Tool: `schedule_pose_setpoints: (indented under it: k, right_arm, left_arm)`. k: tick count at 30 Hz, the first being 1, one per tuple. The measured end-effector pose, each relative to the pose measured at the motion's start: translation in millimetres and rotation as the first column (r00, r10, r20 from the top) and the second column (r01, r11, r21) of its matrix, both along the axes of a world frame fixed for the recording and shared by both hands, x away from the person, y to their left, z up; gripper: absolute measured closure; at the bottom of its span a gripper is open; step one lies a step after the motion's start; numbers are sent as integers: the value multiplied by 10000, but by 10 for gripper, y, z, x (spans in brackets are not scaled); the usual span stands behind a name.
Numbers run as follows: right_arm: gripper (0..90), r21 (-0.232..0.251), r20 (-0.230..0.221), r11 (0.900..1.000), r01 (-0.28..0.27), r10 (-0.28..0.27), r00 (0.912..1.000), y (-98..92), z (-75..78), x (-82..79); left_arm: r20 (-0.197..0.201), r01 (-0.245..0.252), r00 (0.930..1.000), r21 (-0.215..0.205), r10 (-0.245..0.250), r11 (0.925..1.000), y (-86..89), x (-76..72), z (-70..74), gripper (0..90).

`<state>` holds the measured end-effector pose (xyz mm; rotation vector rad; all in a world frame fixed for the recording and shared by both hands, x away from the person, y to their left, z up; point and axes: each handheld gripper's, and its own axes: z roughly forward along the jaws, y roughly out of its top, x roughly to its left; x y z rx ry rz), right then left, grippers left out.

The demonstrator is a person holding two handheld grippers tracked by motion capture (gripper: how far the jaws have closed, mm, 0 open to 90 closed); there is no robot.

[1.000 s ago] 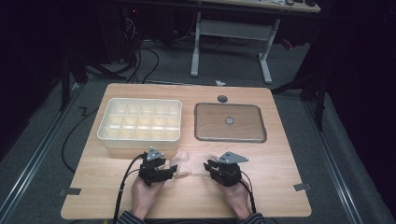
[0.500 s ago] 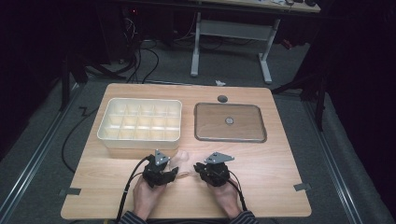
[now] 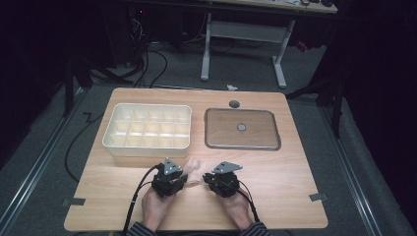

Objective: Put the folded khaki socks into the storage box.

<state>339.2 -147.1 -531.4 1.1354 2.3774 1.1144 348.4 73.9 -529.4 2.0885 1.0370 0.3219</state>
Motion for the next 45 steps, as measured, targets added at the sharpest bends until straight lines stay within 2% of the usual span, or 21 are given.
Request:
schedule_pose_setpoints:
  k: [8, 12, 18, 23, 26, 30, 34, 43, 45]
  right_arm:
    - [826, -153, 102, 9999, -40, 41, 9999, 7, -4, -13]
    - [827, -200, 138, 9998, -32, 35, 9999, 13, -4, -18]
    - [830, -267, 186, 9996, -58, 63, 9998, 18, -3, -19]
    - [834, -343, 166, 9994, -77, 83, 9998, 22, 2, -15]
    - [837, -291, 148, 9995, -89, 93, 9998, 17, 0, -10]
    - [838, -296, 142, 9995, -104, 108, 9998, 17, 1, -6]
    - [840, -311, 80, 9994, -142, 144, 9999, 25, 7, 4]
    - [841, -306, 51, 9992, -239, 241, 9997, 57, 8, 24]
    - [841, -316, 24, 9992, -238, 239, 9997, 62, 9, 24]
  left_arm:
    - [-162, 167, 9997, -241, -171, 9996, 2, 12, -5, 803]
    - [-536, 162, 9984, -624, -196, 9979, 44, 51, 0, 826]
    - [-627, 183, 9977, -979, -245, 9950, 93, 66, 31, 836]
    - [-514, 344, 9978, -1342, -416, 9904, 145, 65, 146, 839]
    - [-372, 458, 9980, -1410, -515, 9890, 143, 64, 211, 841]
    - [-320, 537, 9977, -1528, -592, 9868, 143, 61, 242, 842]
    - [-224, 726, 9967, -1838, -780, 9803, 156, 50, 288, 845]
    - [41, 959, 9952, -2173, -973, 9714, 156, 43, 358, 857]
    - [-4, 948, 9952, -2333, -976, 9678, 160, 47, 362, 859]
